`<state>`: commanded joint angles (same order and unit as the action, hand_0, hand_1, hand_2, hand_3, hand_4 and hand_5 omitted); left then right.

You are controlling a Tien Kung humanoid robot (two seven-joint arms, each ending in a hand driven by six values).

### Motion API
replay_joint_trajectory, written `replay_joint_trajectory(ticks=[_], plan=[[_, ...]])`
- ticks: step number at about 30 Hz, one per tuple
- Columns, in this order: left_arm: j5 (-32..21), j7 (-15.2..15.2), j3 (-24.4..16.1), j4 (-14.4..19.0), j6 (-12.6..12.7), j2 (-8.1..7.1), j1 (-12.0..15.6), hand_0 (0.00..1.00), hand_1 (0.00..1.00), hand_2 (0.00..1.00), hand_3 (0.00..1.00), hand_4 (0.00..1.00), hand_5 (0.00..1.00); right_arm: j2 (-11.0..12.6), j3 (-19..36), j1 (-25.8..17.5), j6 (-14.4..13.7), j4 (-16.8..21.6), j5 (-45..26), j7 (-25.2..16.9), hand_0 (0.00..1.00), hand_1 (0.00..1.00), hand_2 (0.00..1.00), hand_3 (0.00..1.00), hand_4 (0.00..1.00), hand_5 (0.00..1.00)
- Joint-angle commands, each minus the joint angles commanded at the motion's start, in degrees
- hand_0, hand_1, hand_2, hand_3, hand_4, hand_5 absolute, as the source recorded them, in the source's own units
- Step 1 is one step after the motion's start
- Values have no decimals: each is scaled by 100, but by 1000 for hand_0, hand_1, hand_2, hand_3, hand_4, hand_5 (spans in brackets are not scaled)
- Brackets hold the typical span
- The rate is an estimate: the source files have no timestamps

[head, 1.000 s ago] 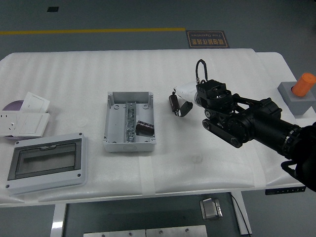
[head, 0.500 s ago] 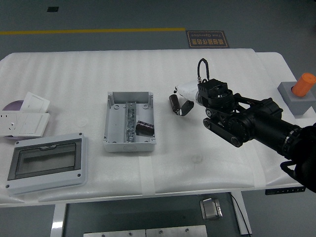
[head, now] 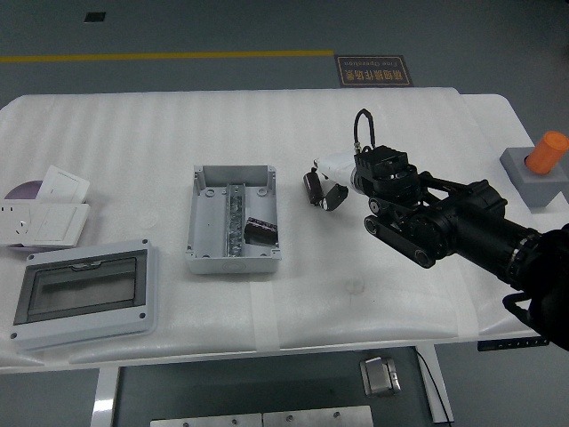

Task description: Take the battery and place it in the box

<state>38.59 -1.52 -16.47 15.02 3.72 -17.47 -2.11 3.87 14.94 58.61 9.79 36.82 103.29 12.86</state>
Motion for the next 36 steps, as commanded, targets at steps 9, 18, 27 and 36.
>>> replay_joint_trajectory(ticks=[9, 18, 27, 36], plan=[[17, 2, -26, 6, 5, 9, 5, 622, 650, 359, 573, 502, 479, 8, 16, -59, 36, 50, 14, -18, 766, 756, 727, 765, 577, 309], [-29, 28, -27, -9, 33, 25, 20, 622, 650, 359, 574, 501, 477, 114, -294, 41, -387, 242, -318, 27, 766, 760, 724, 767, 579, 323], [-62, 59, -43, -15, 57, 40, 5, 622, 650, 367, 584, 499, 478, 130, -299, 41, -519, 284, -423, 2, 752, 749, 703, 745, 550, 301], [-98, 50, -46, -31, 55, 62, 51, 622, 650, 411, 587, 500, 479, 353, -970, 19, -1312, 598, -1182, 94, 738, 739, 631, 637, 539, 304]])
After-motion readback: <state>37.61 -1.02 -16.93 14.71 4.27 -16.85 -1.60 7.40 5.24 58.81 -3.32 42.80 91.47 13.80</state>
